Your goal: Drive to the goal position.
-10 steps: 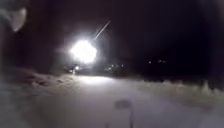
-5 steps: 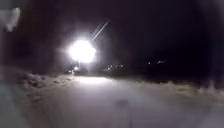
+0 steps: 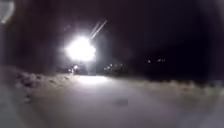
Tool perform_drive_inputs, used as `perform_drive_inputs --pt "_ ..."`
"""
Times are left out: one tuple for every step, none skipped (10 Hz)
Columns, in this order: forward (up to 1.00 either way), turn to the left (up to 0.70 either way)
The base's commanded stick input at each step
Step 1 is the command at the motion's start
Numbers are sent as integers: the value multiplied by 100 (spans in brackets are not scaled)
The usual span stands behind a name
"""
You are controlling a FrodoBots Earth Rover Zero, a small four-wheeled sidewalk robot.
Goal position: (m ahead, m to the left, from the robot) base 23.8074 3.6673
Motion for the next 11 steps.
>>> perform_drive_inputs --pt "70 35" --pt "70 35" --pt "70 34" --pt "70 15" --pt "70 0" --pt "70 0" --pt "70 0" --pt "70 0" --pt "70 0" --pt "70 0" --pt "70 0"
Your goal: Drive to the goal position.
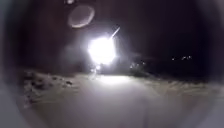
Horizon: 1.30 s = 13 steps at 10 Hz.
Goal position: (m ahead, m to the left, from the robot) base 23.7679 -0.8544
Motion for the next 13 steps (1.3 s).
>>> perform_drive_inputs --pt "70 0" --pt "70 0" --pt "70 0" --pt "70 0" --pt "70 0" --pt "70 0" --pt "70 -11" --pt "70 -30" --pt "70 -18" --pt "70 0" --pt "70 0" --pt "70 0" --pt "70 0"
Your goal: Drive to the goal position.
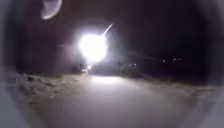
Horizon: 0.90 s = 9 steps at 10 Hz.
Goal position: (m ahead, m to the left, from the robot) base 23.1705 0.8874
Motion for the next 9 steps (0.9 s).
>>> perform_drive_inputs --pt "70 0" --pt "70 0" --pt "70 0" --pt "70 0" --pt "70 0" --pt "70 0" --pt "70 0" --pt "70 0" --pt "70 0"
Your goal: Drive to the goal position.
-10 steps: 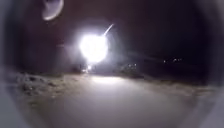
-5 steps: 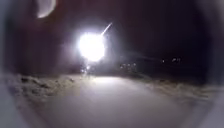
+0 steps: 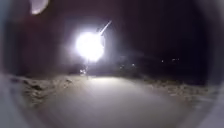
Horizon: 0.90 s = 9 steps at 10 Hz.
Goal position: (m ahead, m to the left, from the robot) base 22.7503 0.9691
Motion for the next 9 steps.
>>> perform_drive_inputs --pt "70 0" --pt "70 15" --pt "70 33" --pt "70 35" --pt "70 33" --pt "70 7" --pt "70 3" --pt "70 0" --pt "70 0"
